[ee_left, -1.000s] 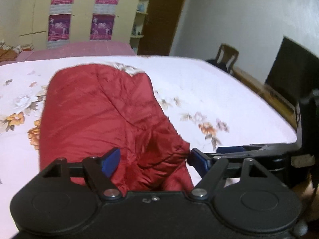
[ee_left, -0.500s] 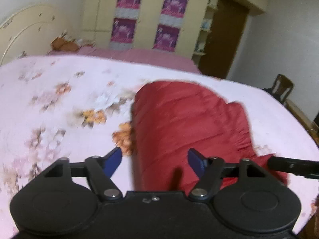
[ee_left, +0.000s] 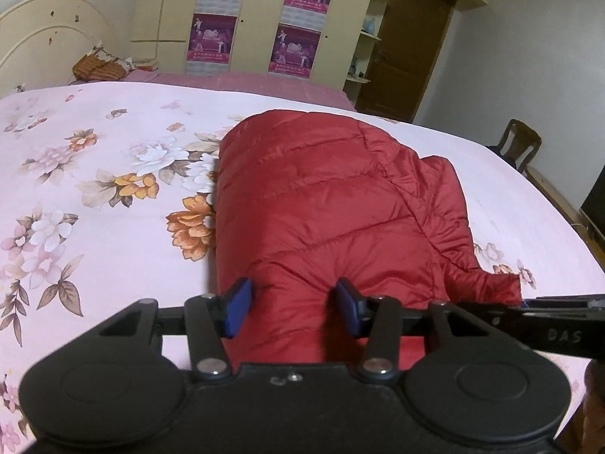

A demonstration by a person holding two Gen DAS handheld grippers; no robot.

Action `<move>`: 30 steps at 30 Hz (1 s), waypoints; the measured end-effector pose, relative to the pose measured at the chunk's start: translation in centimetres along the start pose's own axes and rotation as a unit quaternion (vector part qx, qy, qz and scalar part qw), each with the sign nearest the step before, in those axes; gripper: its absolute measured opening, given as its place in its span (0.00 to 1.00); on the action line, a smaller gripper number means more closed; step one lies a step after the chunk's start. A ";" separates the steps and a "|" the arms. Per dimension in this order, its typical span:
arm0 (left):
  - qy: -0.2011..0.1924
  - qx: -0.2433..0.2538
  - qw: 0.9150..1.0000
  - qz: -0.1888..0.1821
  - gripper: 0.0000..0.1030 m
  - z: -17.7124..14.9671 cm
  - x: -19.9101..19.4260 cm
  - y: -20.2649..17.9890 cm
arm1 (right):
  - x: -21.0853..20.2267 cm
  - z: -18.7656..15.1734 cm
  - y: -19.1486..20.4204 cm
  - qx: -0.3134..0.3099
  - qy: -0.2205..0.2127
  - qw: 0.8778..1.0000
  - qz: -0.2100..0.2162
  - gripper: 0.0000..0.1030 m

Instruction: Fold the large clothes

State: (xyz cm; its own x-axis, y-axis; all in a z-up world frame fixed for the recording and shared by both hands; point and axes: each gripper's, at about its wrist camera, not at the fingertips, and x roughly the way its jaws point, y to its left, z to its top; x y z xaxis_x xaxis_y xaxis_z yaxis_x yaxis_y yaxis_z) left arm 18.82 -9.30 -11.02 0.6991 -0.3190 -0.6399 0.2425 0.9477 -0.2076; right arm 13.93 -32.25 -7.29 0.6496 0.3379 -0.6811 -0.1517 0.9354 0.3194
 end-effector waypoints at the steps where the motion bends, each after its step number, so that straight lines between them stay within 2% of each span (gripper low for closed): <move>1: 0.001 0.002 1.000 -0.003 0.45 0.1 -0.1 -0.2 | -0.7 -0.1 -0.3 -0.001 -0.006 1.000 0.004 0.09; 4: 0.004 0.012 1.000 -0.013 0.46 0.2 -0.1 -0.8 | -1.9 -0.5 -0.9 -0.005 -0.018 1.000 0.003 0.08; 7: 0.016 0.033 0.999 0.001 0.48 -0.7 1.2 -1.6 | 0.0 -2.0 -2.9 0.011 0.015 1.000 -0.008 0.08; 9: 0.019 0.048 0.999 0.012 0.48 -0.9 1.6 -2.1 | 0.5 -2.2 -3.5 0.022 0.019 1.000 -0.004 0.08; 13: 0.023 0.033 0.999 0.011 0.48 -0.1 0.8 -2.0 | -0.8 -2.0 -3.8 0.025 0.009 1.000 0.001 0.08; 16: 0.023 0.023 0.999 0.022 0.63 0.1 0.6 -1.4 | 0.5 -2.7 -5.0 0.034 0.044 0.998 0.005 0.08; 17: 0.028 0.019 0.999 0.022 0.61 0.2 0.8 -1.2 | 0.6 -2.6 -5.0 0.030 0.051 0.998 0.007 0.08; 18: 0.031 0.016 0.999 0.022 0.61 0.3 0.9 -0.9 | 0.2 -2.4 -5.1 0.032 0.048 0.998 0.011 0.09; 21: 0.023 0.018 0.999 0.021 0.59 1.4 0.4 -0.6 | -1.5 -1.8 -5.2 0.031 0.036 0.999 -0.003 0.29; 24: 0.012 0.021 1.000 0.015 0.59 2.8 0.2 -0.1 | -3.5 -1.1 -5.5 0.035 0.020 0.999 -0.007 0.29; 30: 0.001 0.027 1.000 0.005 0.59 5.6 1.9 1.2 | -5.7 2.2 -5.2 0.057 -0.048 0.997 -0.033 0.29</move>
State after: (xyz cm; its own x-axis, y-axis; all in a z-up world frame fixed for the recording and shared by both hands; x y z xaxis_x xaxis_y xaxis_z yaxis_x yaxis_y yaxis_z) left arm 24.17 -8.76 -8.34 0.7002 -0.3099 -0.6432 0.2714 0.9488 -0.1616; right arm 12.65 -39.25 -3.63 0.7244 0.2590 -0.6388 -0.0234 0.9354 0.3528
